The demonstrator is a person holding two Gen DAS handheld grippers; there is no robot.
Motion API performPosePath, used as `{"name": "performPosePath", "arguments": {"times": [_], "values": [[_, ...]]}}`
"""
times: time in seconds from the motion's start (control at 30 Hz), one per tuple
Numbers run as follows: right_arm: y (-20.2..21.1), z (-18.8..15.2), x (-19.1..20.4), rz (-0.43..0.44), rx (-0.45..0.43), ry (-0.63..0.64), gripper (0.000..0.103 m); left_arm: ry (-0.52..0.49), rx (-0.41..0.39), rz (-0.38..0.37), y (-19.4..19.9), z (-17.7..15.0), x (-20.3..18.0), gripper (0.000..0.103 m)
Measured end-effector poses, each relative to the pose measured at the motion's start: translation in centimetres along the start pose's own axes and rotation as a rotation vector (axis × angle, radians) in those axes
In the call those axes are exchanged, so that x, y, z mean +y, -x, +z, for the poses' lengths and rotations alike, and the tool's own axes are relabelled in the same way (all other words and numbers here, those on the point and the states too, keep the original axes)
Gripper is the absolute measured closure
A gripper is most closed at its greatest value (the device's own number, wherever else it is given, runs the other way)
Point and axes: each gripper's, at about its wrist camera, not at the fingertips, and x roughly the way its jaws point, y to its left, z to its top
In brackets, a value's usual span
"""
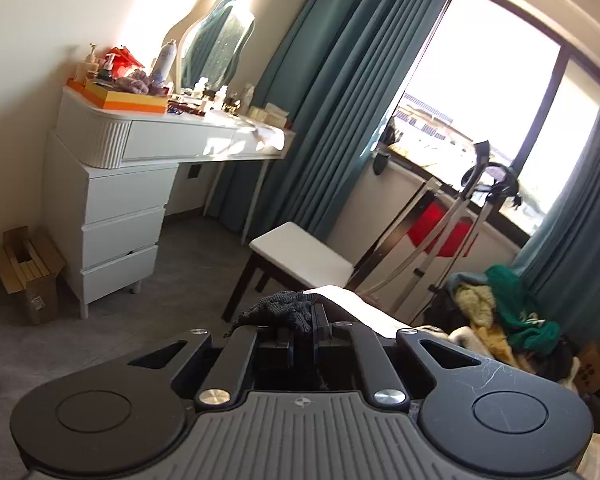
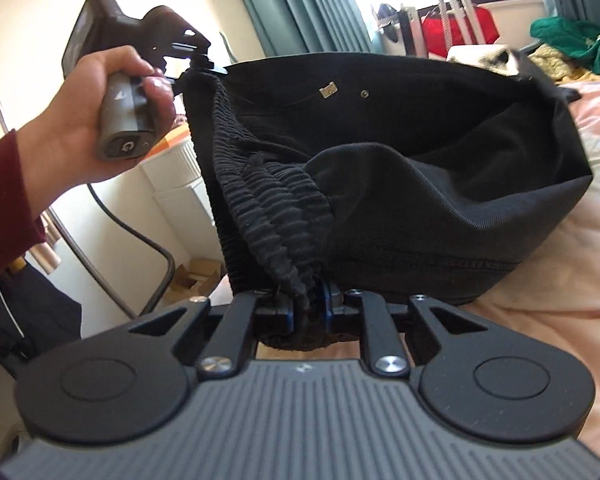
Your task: Fold clothes
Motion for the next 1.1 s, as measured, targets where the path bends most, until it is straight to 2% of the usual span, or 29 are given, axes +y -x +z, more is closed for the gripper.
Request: {"name": "performPosePath", "arguments": {"times": [0.1, 0.2, 0.27, 0.37, 0.4, 0.43, 0.47, 0.5, 0.53, 0.57, 0.63, 0.73, 0.93, 1.1], "values": [[-3.1, -1.3, -1.3, 0.023, 0.071, -0.014, 0.082, -0.015, 0.063, 0.078, -4.1, -2.3, 2.7, 0.094], [-3.6, -1.6, -1.9, 0.042, 0.079, -0.020, 0.080, -0.005, 0.130, 0.100, -6.8, -4.4, 5.1, 0.092], [-3.5, -1.6, -2.1, 0.052, 0.070, -0.018, 0.078, -0.009, 0.136, 0.098, -7.1, -5.0, 5.8, 0.090], [-2.8, -1.5, -2.3, 0.082, 0.061, -0.033, 0.069, -0.048, 0.122, 0.078, -6.0, -5.7, 6.2, 0.081], [-2.5, -1.5, -2.4, 0.092, 0.059, -0.039, 0.063, -0.064, 0.119, 0.068, -5.4, -5.8, 6.2, 0.075], [-2.2, -1.5, -2.4, 0.102, 0.056, -0.044, 0.060, -0.073, 0.119, 0.055, -4.9, -5.8, 6.2, 0.059], [-2.0, -1.5, -2.4, 0.114, 0.055, -0.046, 0.048, -0.074, 0.122, 0.042, -4.2, -5.9, 6.3, 0.050], [-1.6, -1.6, -2.4, 0.117, 0.049, -0.043, 0.032, -0.069, 0.122, 0.035, -3.4, -6.0, 6.4, 0.032], [-1.1, -1.8, -2.3, 0.114, 0.040, -0.038, 0.025, -0.062, 0.117, 0.035, -2.5, -6.1, 6.5, 0.020], [-0.6, -1.9, -2.1, 0.112, 0.031, -0.033, 0.016, -0.063, 0.110, 0.035, -1.6, -6.2, 6.6, 0.017], [0.5, -1.9, -2.0, 0.096, 0.025, -0.019, 0.017, -0.084, 0.095, 0.036, 0.5, -6.6, 6.6, 0.009], [2.2, -1.2, -2.0, 0.070, 0.008, 0.009, 0.017, -0.152, 0.081, 0.030, 3.9, -7.5, 5.9, 0.005], [7.5, 0.9, -2.5, -0.031, -0.074, 0.116, 0.018, -0.255, 0.057, -0.032, 11.6, -10.2, 1.6, 0.004], [13.0, 4.2, -4.8, -0.135, -0.160, 0.199, 0.018, -0.279, 0.032, -0.152, 18.4, -14.3, -3.3, 0.001]]}}
